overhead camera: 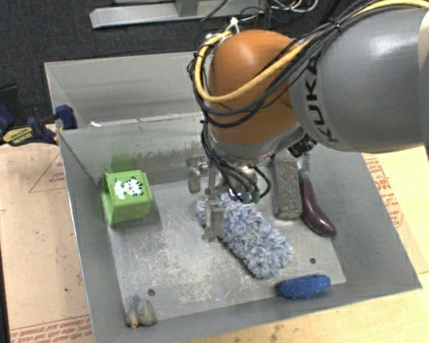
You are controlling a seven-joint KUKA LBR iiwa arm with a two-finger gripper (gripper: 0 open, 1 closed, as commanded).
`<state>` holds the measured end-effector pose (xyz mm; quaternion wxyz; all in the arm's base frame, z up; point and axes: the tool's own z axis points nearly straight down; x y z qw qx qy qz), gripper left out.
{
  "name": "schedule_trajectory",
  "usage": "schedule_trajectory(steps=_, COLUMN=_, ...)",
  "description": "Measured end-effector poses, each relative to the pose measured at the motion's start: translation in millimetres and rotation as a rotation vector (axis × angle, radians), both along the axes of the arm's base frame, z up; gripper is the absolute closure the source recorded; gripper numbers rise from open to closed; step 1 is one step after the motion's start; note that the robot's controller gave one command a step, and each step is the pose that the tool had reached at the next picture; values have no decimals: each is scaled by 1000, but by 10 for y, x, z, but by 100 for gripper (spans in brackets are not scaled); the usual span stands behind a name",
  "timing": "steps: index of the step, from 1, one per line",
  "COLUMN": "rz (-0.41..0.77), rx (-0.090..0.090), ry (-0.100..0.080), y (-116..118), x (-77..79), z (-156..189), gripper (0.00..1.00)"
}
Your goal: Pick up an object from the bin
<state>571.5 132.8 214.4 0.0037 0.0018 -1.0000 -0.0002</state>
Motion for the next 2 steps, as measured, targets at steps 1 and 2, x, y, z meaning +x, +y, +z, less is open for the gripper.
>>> schedule_trajectory(steps=1, rz=-3, rx=1, ry=-8, y=-8, x=16, z=48, gripper=0)
schedule_trajectory(steps=2, rz=0, rx=2, ry=-9, y=-430, x=54, z=-26, gripper=0)
